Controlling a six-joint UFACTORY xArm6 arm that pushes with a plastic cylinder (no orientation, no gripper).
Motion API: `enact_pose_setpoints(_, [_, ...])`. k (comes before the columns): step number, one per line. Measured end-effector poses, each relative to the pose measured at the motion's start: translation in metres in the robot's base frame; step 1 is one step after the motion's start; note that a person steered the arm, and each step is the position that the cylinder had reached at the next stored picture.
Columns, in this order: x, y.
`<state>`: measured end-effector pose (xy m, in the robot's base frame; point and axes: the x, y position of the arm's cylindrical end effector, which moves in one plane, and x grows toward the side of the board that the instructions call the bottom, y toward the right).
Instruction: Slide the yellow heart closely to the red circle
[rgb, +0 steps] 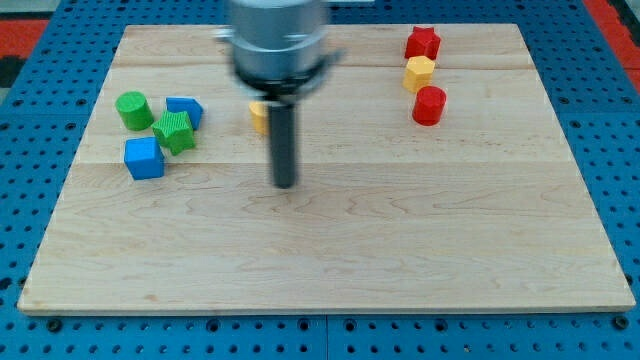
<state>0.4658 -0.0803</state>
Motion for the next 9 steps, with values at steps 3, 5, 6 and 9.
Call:
enact_pose_setpoints(3, [-0.122,0.008])
enact_pose_setpoints(5, [-0.080,0.060])
enact_pose_setpoints(6, [-0.116,0.014])
enact_pose_setpoints(9, [-0.062,0.079])
